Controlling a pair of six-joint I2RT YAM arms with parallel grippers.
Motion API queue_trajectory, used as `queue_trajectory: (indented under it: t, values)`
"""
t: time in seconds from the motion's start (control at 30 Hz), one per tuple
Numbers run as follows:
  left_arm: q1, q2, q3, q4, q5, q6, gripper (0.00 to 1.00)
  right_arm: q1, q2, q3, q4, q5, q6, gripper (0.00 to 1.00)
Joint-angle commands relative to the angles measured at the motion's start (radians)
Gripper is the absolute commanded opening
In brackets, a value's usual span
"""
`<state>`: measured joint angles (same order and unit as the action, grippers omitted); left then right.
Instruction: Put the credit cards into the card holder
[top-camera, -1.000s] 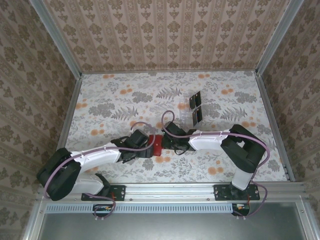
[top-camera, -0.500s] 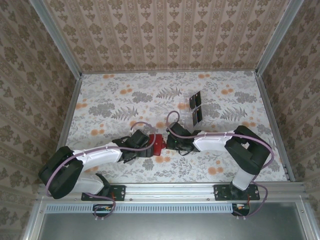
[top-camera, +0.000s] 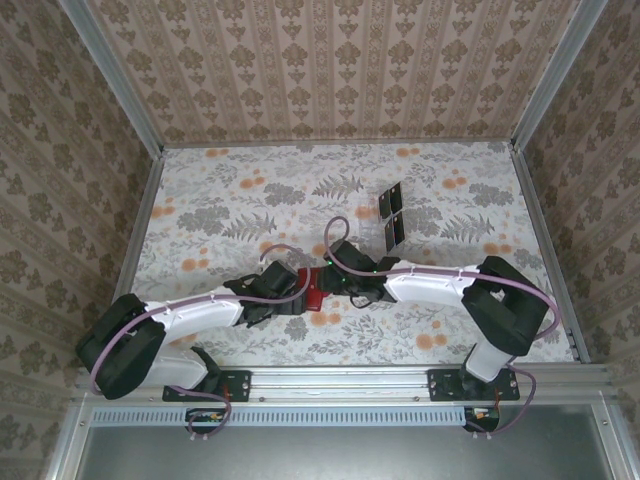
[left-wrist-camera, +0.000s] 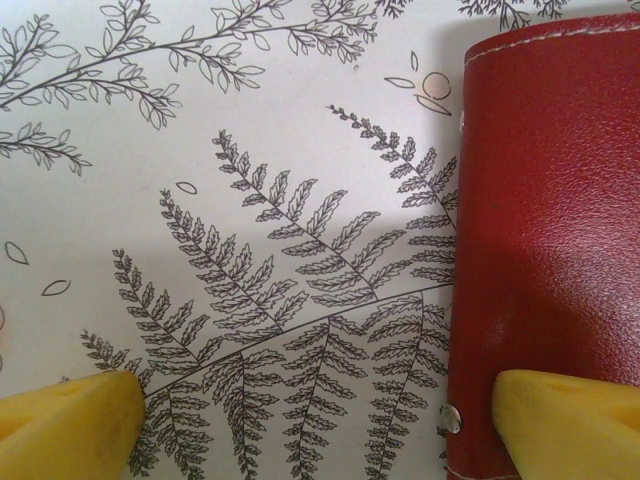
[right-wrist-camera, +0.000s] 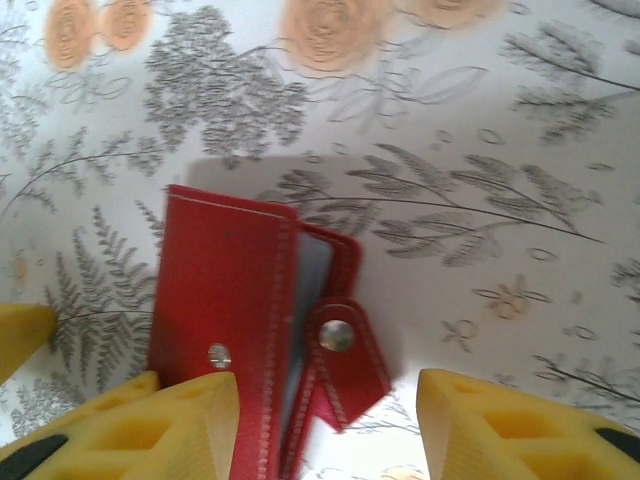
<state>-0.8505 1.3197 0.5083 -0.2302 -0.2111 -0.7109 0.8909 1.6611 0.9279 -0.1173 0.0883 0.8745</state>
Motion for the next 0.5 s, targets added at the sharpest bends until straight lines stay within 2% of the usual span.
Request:
queue_trajectory:
  t: [0.0, 0.2, 0.47]
  values:
    - [0.005, 0.065, -0.068, -0.011, 0.039, -0.030, 1.00, 0.016, 0.043, 0.039, -0.082, 0.055, -0.033, 0.52]
    - [0.004, 0.076, -0.073, -0.003, 0.041, -0.031, 1.00, 0.015, 0.101, 0.057, -0.123, 0.096, -0.040, 0.48]
    - [0.005, 0.095, -0.070, 0.003, 0.041, -0.028, 1.00, -0.009, 0.042, -0.040, -0.108, 0.125, -0.015, 0.36]
